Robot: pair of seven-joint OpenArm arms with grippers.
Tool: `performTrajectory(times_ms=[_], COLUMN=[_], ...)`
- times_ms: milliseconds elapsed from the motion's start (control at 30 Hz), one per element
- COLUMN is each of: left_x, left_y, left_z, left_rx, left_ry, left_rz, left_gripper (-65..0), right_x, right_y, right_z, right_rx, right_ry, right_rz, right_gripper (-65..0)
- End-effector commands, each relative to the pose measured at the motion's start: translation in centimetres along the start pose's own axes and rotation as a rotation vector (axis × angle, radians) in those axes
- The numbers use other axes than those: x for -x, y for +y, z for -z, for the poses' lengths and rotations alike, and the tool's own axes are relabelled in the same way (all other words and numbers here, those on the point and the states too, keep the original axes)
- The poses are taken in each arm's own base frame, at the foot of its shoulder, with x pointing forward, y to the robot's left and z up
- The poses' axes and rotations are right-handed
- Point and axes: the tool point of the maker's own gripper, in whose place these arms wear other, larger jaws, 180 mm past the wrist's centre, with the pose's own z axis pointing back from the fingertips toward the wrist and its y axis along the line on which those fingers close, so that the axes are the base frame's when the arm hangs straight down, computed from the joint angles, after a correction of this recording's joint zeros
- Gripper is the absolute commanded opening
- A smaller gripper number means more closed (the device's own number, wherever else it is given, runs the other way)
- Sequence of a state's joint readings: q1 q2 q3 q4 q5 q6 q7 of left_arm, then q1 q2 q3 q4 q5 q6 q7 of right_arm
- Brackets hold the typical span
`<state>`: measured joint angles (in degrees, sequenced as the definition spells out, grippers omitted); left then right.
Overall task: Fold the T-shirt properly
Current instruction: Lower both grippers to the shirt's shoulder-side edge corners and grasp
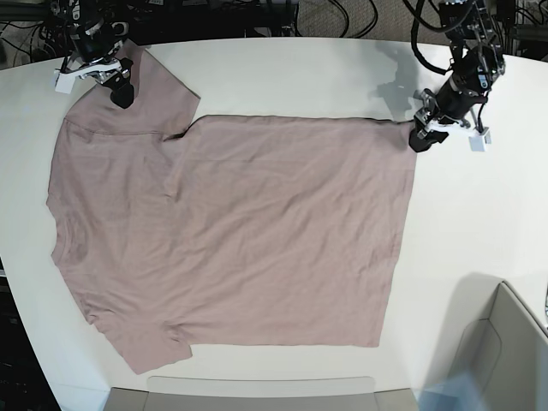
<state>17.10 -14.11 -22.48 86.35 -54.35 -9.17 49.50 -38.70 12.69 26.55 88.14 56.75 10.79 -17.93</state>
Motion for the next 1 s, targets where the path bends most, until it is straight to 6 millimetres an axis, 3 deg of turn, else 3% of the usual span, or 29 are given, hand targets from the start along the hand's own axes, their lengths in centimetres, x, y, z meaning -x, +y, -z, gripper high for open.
performTrajectory(times_ms=[0,300,467,733,800,900,967], left_x=[0.5,0.6,2.4,6.8,7.1,7.3,7.1], left_y=[1.5,4.6,3.7,0.1,-0.2,0.4,0.6], left_z=[-0.2,-0.9,-0.9,1.0,1.1,1.2,1.6], left_rx=[-0.076,-0.236,-0.160,-0.036,-0.030,-0.039,-0.043], left_ry=[0.032,0.062,0.141,0.259,0.265,0.274,0.278], left_rz=[0.034,0.210,0.305,0.395,0.400,0.387,0.379], left_gripper=[-39.7,-39.7,-39.9,-42.4,-42.5,-48.1,-57.3], right_x=[1.9,2.3,2.3,2.2,2.2,2.2,1.5], right_y=[-1.5,-1.8,-1.8,-1.8,-1.8,-1.8,-2.1], right_z=[-0.5,-0.9,-0.9,-0.9,-0.9,-0.9,-1.0], right_rx=[0.066,0.076,0.076,0.075,0.075,0.075,0.076], right_ry=[0.089,0.098,0.098,0.097,0.097,0.098,0.101], right_rz=[-0.021,-0.019,-0.019,-0.020,-0.020,-0.023,-0.049], right_gripper=[-39.4,-39.4,-39.4,-39.4,-39.5,-45.3,-54.3])
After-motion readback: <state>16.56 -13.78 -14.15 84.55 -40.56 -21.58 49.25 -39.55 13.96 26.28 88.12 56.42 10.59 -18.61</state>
